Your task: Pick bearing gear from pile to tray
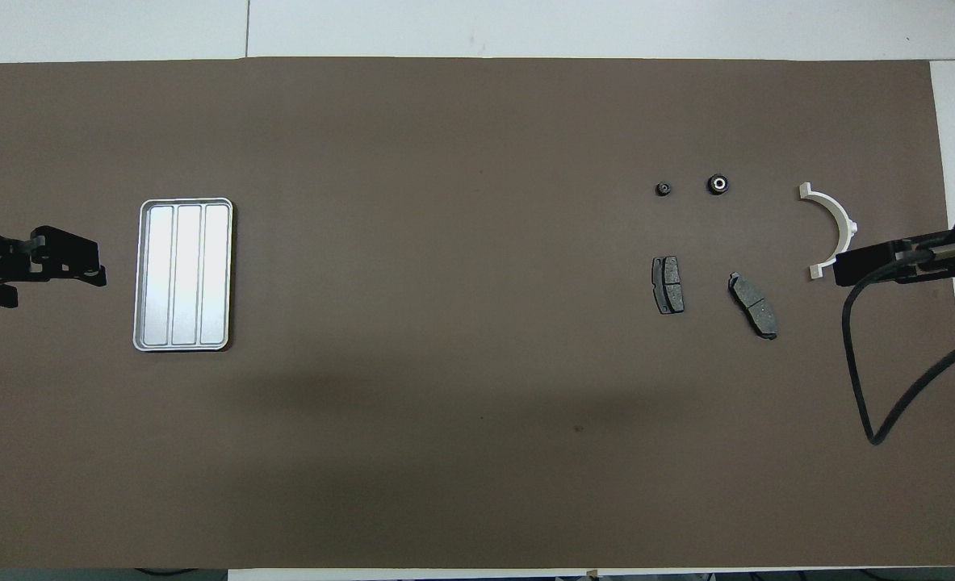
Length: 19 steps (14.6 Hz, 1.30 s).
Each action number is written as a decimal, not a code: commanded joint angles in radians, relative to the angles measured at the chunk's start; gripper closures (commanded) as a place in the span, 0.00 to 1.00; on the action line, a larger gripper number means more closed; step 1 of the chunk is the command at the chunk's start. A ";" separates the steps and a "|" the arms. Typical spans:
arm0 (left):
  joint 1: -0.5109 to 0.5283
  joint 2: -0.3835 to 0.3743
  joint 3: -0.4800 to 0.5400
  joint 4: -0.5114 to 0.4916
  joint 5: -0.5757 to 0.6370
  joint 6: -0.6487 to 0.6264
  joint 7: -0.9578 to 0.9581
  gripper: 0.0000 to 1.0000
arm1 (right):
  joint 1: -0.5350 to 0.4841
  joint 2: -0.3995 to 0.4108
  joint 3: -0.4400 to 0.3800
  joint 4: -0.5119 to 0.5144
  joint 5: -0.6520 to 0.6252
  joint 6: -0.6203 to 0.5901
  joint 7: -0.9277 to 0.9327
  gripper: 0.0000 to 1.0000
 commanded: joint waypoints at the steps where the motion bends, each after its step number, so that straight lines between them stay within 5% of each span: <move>1: 0.000 -0.019 0.000 -0.011 0.004 -0.012 0.002 0.00 | 0.006 0.032 0.004 -0.069 0.011 0.112 0.121 0.00; 10: 0.002 -0.019 0.000 -0.011 0.004 -0.012 0.002 0.00 | 0.058 0.458 0.002 -0.068 -0.011 0.542 0.395 0.00; 15: 0.002 -0.019 -0.002 -0.011 0.004 -0.012 0.002 0.00 | 0.058 0.673 0.001 0.106 -0.011 0.547 0.476 0.00; 19: 0.002 -0.019 0.000 -0.011 0.004 -0.012 0.002 0.00 | 0.073 0.740 -0.001 0.149 -0.037 0.539 0.494 0.00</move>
